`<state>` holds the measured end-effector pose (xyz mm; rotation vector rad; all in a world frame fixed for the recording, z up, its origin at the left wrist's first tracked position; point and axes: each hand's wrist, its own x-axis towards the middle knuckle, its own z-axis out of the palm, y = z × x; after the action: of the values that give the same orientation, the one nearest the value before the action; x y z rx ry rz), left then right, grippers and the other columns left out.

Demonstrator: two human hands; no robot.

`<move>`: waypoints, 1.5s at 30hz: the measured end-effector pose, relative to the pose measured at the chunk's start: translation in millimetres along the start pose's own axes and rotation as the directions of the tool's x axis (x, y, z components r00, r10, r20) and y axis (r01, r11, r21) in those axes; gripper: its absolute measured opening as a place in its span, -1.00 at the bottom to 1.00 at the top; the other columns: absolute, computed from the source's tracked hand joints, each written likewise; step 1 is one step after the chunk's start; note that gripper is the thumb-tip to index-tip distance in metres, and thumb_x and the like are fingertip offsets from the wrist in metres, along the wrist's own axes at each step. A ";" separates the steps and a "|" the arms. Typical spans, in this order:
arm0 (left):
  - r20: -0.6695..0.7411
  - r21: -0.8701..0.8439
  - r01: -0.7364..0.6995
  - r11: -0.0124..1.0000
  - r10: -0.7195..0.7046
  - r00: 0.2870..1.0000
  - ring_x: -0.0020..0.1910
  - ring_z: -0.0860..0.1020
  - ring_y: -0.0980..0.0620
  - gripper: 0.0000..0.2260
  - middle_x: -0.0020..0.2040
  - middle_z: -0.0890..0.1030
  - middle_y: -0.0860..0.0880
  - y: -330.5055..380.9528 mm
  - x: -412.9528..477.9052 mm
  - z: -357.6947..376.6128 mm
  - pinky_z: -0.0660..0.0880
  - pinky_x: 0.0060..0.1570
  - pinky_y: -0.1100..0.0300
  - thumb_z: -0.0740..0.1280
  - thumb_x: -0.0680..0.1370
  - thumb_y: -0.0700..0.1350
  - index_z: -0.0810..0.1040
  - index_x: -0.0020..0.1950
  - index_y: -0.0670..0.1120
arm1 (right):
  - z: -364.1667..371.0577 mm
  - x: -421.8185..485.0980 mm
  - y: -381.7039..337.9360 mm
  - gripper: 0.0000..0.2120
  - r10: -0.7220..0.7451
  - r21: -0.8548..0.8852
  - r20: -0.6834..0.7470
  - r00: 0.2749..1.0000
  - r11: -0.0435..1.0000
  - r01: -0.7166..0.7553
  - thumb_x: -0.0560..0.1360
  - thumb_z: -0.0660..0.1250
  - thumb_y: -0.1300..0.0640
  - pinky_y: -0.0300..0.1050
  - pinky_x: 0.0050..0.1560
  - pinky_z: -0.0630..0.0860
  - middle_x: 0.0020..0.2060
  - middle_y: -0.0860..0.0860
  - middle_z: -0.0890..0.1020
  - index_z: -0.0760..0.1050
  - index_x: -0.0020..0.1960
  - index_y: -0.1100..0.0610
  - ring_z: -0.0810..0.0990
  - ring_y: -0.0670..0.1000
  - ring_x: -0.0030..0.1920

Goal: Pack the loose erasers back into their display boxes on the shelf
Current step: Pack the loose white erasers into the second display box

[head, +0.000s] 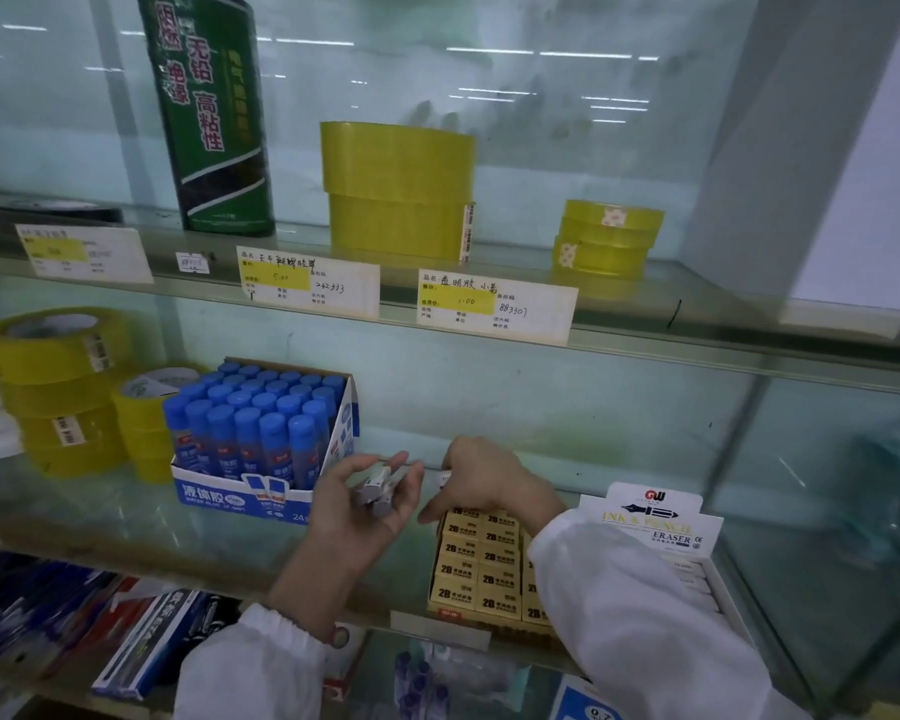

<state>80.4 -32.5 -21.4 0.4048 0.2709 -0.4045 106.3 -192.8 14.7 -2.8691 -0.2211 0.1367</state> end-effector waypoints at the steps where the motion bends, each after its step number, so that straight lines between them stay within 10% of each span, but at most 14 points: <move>1: 0.012 -0.036 0.020 0.999 -0.020 1.000 -0.04 0.63 -0.20 -0.61 0.21 0.56 -0.34 -1.9 -0.3 -2.9 0.67 -0.19 0.06 0.30 0.53 -0.17 0.52 0.29 -0.34 | 0.1 -0.9 -2.0 -0.55 0.002 -0.018 0.005 1.000 1.000 -0.002 0.17 0.57 -0.22 -0.18 -0.37 0.41 -0.37 -0.03 0.57 0.48 -0.28 0.08 0.57 0.02 -0.32; 23: -0.057 -0.103 -0.136 0.985 0.131 0.990 0.22 0.59 -0.27 -0.54 0.22 0.60 -0.33 -5.5 7.1 -12.2 0.48 0.32 -0.10 0.32 0.56 0.01 0.50 0.33 -0.29 | -6.5 -13.2 -12.6 -0.79 -0.098 0.291 0.017 0.995 0.953 0.088 0.59 0.24 0.12 -0.06 -0.15 0.38 0.01 0.20 0.58 0.43 0.12 0.26 0.50 0.09 -0.11; 27: -0.025 -0.022 -0.038 0.999 0.037 0.999 0.18 0.60 -0.30 -0.52 0.19 0.62 -0.35 -12.8 4.0 -7.3 0.53 0.18 -0.24 0.31 0.56 0.13 0.58 0.25 -0.25 | -20.4 -15.3 -25.1 -0.82 -0.125 0.390 -0.104 0.987 0.908 0.156 0.63 0.16 0.08 -0.06 -0.13 0.38 -0.08 0.11 0.54 0.42 0.03 0.19 0.50 0.09 -0.10; 31: 0.021 0.002 0.051 0.999 -0.051 0.998 -0.16 0.64 -0.16 -0.63 -0.04 0.65 -0.25 -23.2 2.4 9.6 0.66 -0.26 0.07 0.23 0.64 0.05 0.55 0.24 -0.21 | -27.7 -20.3 -33.3 -0.81 -0.173 0.403 -0.097 0.980 0.894 0.198 0.60 0.26 0.08 -0.06 -0.17 0.47 -0.26 0.01 0.55 0.50 -0.15 0.14 0.54 0.03 -0.22; 35: 0.138 0.096 0.158 0.983 -0.170 0.976 -0.49 0.51 0.03 -0.88 -0.22 0.54 -0.17 -27.7 -0.8 26.1 0.29 -0.73 0.34 0.25 0.56 -0.19 0.52 0.02 -0.21 | -41.6 -37.8 -19.0 -0.69 -0.113 0.328 -0.293 0.950 0.921 0.211 0.60 0.23 0.05 -0.08 -0.25 0.39 -0.34 -0.03 0.53 0.42 -0.30 0.07 0.47 -0.06 -0.33; 41: 0.277 0.199 0.211 0.957 -0.262 0.925 -0.52 0.41 0.06 -0.89 -0.22 0.46 -0.16 -61.2 -11.4 54.3 0.19 -0.77 0.35 0.21 0.52 -0.27 0.49 0.00 -0.23 | -61.1 -118.0 27.3 -0.75 -0.016 0.707 -0.250 0.968 0.681 0.193 0.64 0.19 0.06 -0.42 -0.29 0.37 -0.37 -0.32 0.56 0.59 0.21 0.04 0.49 -0.31 -0.36; 45: 0.263 0.235 0.277 0.932 -0.335 0.905 -0.54 0.36 0.06 -0.80 -0.27 0.46 -0.17 -99.7 -22.9 60.1 0.15 -0.74 0.37 0.17 0.41 -0.30 0.55 -0.06 -0.26 | -38.9 -174.0 79.1 -0.81 0.107 0.796 -0.425 0.899 0.517 0.314 0.54 0.34 0.26 -0.19 -0.40 0.32 -0.39 0.08 0.45 0.62 0.12 0.12 0.39 0.04 -0.40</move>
<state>27.6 -134.9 7.0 0.4851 -0.0042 -0.8001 -49.6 -306.3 44.0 -1.7894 -0.1700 -0.3338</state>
